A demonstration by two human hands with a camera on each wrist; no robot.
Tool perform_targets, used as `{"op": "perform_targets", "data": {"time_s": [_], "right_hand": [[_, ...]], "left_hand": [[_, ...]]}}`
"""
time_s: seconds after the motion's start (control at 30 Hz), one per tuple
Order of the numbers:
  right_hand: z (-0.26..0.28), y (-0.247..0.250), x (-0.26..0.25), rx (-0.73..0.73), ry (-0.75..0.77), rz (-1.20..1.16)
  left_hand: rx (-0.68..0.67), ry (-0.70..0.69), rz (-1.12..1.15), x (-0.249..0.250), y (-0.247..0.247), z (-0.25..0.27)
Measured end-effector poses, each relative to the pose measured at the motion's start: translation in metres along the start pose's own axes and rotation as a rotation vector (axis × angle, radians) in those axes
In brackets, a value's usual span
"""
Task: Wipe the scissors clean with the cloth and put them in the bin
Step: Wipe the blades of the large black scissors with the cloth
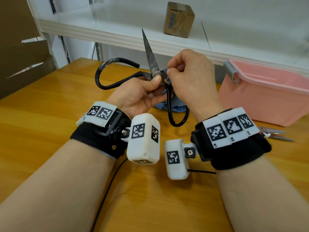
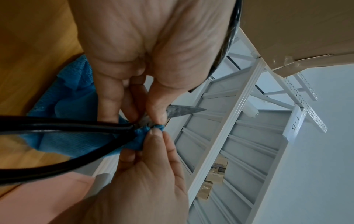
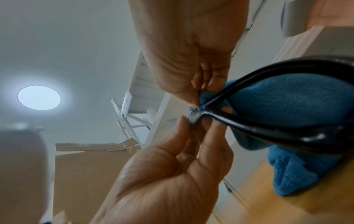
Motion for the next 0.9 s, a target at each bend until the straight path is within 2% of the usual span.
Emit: {"op": "perform_targets", "data": {"time_s": [0.17, 0.33, 0.67, 0.9], "right_hand": [[0.002, -0.006, -0.006, -0.155, 0.046, 0.092], [0.003, -0.008, -0.004, -0.077, 0.013, 0.059], [0.003, -0.002, 0.006, -0.016, -0.068, 0.081], [0.009, -0.012, -0.006, -0.108, -0.016, 0.159]], "left_hand": [[-0.017, 0.028, -0.025, -0.002, 0.000, 0.001], [-0.024, 0.005, -0.072, -0.002, 0.000, 0.000], [0.004, 0.014, -0.097, -0.004, 0.003, 0.000], [-0.002, 0.025, -0.087, -0.002, 0.007, -0.001]]}}
Point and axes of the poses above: each hand's wrist, its own z-axis away from the middle knuckle, its own y-axis out of the back of the hand, x = y × z, the point moved 8 cm from there along -z, towards the middle knuckle, and after that the axes turned 9 degrees about -y, right-handed, at the moved point
